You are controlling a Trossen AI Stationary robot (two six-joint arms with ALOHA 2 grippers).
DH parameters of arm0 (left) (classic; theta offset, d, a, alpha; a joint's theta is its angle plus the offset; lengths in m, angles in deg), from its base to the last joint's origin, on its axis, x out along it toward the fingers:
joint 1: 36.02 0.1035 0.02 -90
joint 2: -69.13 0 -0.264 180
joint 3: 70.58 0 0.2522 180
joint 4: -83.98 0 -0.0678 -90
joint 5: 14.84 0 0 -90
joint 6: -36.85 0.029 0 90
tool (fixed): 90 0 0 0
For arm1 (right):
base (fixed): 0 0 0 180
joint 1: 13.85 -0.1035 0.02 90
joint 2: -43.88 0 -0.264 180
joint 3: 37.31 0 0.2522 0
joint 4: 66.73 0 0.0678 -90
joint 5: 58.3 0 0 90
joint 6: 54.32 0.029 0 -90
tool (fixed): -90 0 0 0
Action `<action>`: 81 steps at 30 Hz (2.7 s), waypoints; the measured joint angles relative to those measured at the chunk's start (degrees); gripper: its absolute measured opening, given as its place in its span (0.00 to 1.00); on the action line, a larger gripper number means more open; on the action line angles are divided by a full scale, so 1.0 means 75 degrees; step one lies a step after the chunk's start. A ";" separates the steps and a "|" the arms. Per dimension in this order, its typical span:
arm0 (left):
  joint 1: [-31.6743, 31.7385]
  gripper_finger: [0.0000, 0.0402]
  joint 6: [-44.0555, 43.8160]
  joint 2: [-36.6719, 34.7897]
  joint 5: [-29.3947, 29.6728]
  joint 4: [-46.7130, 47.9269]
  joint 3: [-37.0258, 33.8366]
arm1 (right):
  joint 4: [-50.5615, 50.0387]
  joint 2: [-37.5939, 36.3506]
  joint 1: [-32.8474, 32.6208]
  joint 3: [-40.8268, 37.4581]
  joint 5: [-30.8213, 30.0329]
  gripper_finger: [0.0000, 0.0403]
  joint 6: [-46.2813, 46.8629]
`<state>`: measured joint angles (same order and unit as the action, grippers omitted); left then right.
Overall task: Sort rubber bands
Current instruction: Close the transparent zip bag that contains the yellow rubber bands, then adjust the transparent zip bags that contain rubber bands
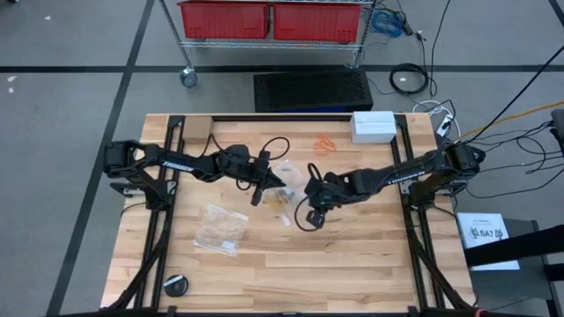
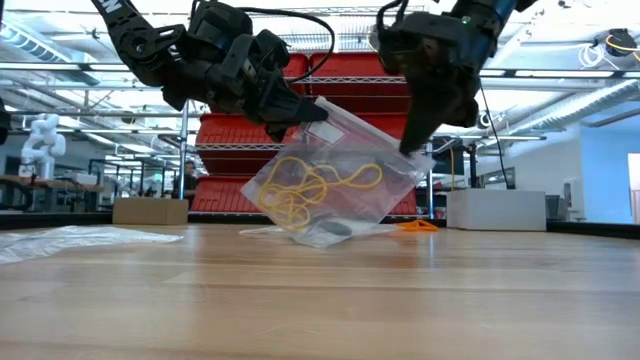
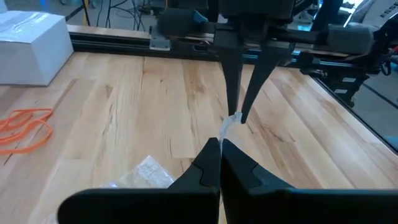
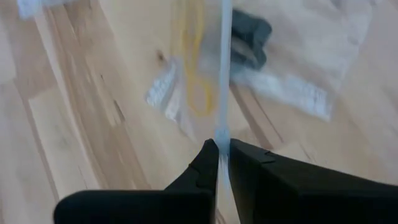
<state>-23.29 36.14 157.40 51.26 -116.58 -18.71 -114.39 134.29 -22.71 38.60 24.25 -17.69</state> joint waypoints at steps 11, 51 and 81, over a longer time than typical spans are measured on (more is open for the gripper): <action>-0.0003 0.00 -0.0052 -0.0003 0.0035 0.0014 0.0000 | -0.0625 0.0003 -0.0166 0.0000 0.0013 0.02 0.0314; -0.1198 0.05 -0.0409 0.1740 0.2634 -0.1858 0.0338 | -0.0333 0.0491 -0.0950 -0.0009 -0.1080 0.35 0.1016; -0.0728 0.40 -0.0044 0.0350 0.2818 0.0255 0.0726 | -0.2433 -0.0170 -0.1350 -0.0029 -0.1295 0.00 0.2706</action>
<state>-28.75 35.82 160.02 72.40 -114.67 -13.27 -132.63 133.02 -32.84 38.39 14.54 2.61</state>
